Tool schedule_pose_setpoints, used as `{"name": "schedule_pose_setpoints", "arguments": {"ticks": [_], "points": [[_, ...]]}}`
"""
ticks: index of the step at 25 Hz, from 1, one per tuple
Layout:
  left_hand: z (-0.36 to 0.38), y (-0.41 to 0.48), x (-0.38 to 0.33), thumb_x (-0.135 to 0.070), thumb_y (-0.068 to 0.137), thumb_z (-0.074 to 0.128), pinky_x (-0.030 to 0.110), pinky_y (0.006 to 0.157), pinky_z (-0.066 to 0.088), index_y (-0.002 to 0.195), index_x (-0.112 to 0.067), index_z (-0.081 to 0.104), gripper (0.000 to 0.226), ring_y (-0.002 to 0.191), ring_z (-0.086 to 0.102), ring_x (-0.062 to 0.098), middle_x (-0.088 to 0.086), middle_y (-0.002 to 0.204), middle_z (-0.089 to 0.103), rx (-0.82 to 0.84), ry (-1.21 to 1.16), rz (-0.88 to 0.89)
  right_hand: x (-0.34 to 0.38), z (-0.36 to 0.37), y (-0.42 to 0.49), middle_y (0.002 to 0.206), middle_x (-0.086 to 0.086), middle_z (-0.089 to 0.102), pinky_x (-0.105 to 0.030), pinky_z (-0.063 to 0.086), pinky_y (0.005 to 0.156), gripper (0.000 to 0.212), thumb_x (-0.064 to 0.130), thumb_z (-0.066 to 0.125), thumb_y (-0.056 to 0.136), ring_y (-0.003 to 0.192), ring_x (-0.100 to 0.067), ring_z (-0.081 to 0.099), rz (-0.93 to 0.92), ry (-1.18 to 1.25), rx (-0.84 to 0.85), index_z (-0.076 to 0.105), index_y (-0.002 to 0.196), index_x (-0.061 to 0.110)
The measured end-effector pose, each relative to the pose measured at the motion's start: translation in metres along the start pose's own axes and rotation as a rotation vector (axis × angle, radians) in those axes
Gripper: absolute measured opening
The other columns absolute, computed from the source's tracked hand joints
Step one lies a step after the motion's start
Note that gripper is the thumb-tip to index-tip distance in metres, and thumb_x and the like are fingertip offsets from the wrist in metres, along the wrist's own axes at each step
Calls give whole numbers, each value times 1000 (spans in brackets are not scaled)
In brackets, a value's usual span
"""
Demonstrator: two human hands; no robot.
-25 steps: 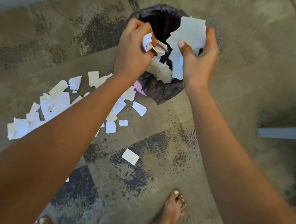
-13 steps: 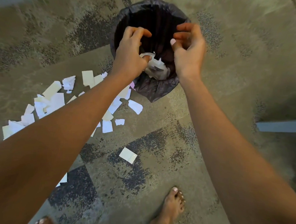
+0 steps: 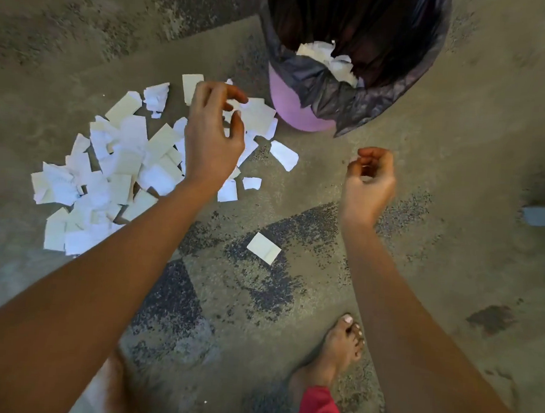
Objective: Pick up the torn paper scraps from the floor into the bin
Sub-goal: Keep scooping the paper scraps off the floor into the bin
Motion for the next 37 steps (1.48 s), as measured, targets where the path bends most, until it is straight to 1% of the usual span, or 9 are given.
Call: {"name": "schedule_pose_setpoints", "arguments": {"ticks": [5,9,16,22,26,29,33,35,37], "points": [[-19,-82,104,-8,88,55,34,73,54,103,-17,59,18,92,60,15,5,113,53,177,172,-126,-93,65,-78,100,-10,64,-29,51,76,17,7,65,85,85,-18,60,1,-463,422,63,101,14],[-41,-149,181,-7,86,53,40,69,53,102,-17,59,20,88,61,22,6,113,52,254,279,-280,-151,104,-135,125,-16,53,-43,45,95,44,19,70,84,121,-34,45,-86,-936,763,52,122,6],[-95,-260,272,-5,85,58,42,74,53,106,-18,59,24,94,60,27,8,114,53,339,342,-551,-185,128,-168,136,-21,46,-48,38,100,67,25,72,81,129,-38,37,-232,-1350,730,36,134,4],[-145,-300,334,-16,80,70,49,83,49,120,-11,49,45,112,51,36,16,127,48,333,479,-779,-190,132,-175,131,-25,46,-52,37,102,43,26,69,83,127,-42,35,-233,-1363,677,58,120,4],[-147,-307,349,-29,73,80,51,88,47,128,-10,40,71,120,43,36,17,132,41,487,566,-803,-170,170,-225,123,-20,50,-47,42,95,36,29,71,83,121,-38,38,-272,-1147,784,66,111,7],[-144,-306,347,-35,70,81,48,88,48,129,-13,35,78,118,43,35,17,130,38,613,694,-674,-146,232,-304,120,-13,52,-43,43,93,30,29,71,82,118,-32,40,-533,-1101,1014,66,106,11],[-136,-304,344,-27,67,83,42,83,48,120,-19,39,70,110,49,29,12,122,45,662,795,-482,-123,295,-408,128,-11,48,-48,45,94,33,11,65,80,123,-31,40,-1137,-1147,1315,58,113,9],[-131,-302,345,-26,67,83,40,82,47,115,-18,43,63,107,52,26,9,117,50,691,822,-408,-121,310,-429,127,-7,50,-44,48,85,40,10,66,79,119,-27,45,-1333,-1194,1342,54,117,11],[-130,-301,347,-25,70,81,39,85,46,111,-17,43,56,109,52,24,6,114,55,705,802,-402,-120,322,-431,128,-4,50,-41,48,84,43,11,66,81,117,-25,46,-1368,-1232,1334,48,120,13]]}}
Point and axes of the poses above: each hand's wrist, its own y-axis towards the middle knuckle, its own z-axis out of the palm, x = y × z, the point moved 8 cm from there along y, towards the middle knuckle
